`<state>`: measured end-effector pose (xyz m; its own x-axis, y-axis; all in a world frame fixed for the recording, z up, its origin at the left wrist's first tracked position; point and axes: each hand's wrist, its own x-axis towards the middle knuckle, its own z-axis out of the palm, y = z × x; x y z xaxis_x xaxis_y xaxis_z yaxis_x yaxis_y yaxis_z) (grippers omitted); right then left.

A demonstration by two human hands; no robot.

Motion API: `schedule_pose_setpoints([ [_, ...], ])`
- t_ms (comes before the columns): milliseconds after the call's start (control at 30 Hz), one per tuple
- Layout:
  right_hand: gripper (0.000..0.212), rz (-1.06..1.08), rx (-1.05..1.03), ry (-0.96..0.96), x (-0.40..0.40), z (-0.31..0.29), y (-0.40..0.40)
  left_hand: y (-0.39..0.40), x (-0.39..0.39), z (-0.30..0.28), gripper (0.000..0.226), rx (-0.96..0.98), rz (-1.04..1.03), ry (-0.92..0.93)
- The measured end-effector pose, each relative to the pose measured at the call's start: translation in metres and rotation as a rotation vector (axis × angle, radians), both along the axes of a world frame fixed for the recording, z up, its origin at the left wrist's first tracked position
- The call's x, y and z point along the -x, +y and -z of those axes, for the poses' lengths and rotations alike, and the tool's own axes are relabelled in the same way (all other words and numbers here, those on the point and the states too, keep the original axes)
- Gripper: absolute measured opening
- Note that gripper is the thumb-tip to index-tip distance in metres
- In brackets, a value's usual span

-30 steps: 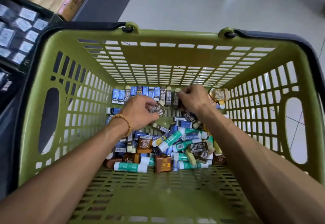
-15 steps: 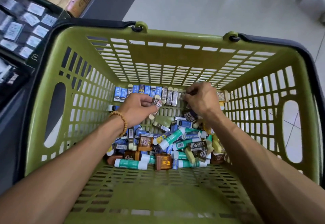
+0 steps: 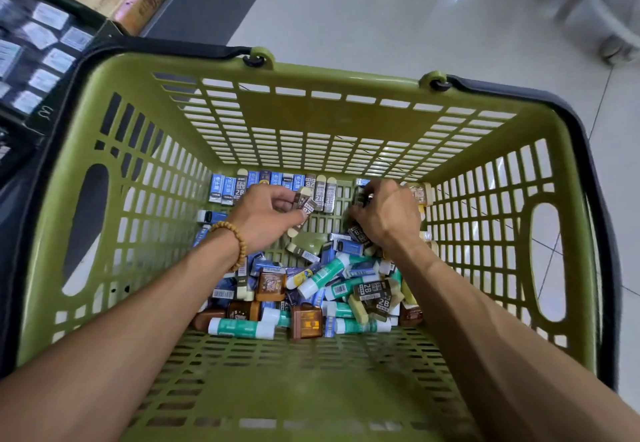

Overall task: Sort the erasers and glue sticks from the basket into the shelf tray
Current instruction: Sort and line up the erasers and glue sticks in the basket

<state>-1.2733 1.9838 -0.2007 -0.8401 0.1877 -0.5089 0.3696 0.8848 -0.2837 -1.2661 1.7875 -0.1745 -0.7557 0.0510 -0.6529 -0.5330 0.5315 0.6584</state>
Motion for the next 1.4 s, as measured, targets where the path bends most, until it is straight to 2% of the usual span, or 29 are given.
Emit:
schedule_pose_setpoints([
  [67, 0.027, -0.008, 0.027, -0.019, 0.002, 0.000, -0.002, -0.001, 0.002, 0.000, 0.024, 0.000, -0.010, 0.002],
  [233, 0.032, -0.037, -0.076, -0.102, 0.008, -0.005, -0.004, -0.003, 0.003, 0.001, 0.026, 0.004, -0.012, 0.017],
  [333, 0.019, 0.172, 0.109, -0.124, 0.018, -0.002, -0.003, -0.004, 0.002, 0.002, 0.023, 0.006, -0.007, 0.017],
  [400, 0.012, 0.231, 0.186, -0.134, 0.023, 0.001, -0.004, -0.004, 0.001, 0.002, 0.021, -0.004, -0.012, 0.018],
  [600, 0.016, 0.058, 0.050, -0.078, 0.033, 0.020, -0.009, -0.005, 0.001, 0.002, 0.028, -0.057, -0.053, -0.025],
  [800, 0.017, -0.003, 0.064, -0.042, 0.031, 0.019, -0.011, -0.007, 0.001, -0.001, 0.032, -0.132, -0.125, -0.086],
  [1033, 0.008, 0.145, 0.521, 0.055, 0.002, -0.020, -0.011, -0.006, -0.001, -0.005, 0.029, -0.244, -0.172, -0.145],
  [1100, 0.012, 0.214, 0.743, 0.013, -0.003, -0.032, -0.018, -0.005, -0.001, -0.007, 0.030, -0.252, -0.171, -0.155],
  [1167, 0.014, 0.273, 0.920, -0.079, -0.007, -0.040, -0.024, -0.005, -0.003, -0.010, 0.042, -0.279, -0.198, -0.168],
  [1233, 0.012, 0.271, 0.982, -0.168, -0.009, -0.040, -0.030, -0.008, -0.005, -0.017, 0.062, -0.305, -0.243, -0.181],
  [1300, 0.009, 0.282, 1.021, -0.256, -0.009, -0.038, -0.035, -0.013, -0.009, -0.026, 0.069, -0.302, -0.261, -0.179],
  [1400, 0.008, 0.284, 1.078, -0.319, -0.006, -0.045, -0.043, -0.020, -0.017, -0.038, 0.047, -0.230, -0.330, -0.146],
])
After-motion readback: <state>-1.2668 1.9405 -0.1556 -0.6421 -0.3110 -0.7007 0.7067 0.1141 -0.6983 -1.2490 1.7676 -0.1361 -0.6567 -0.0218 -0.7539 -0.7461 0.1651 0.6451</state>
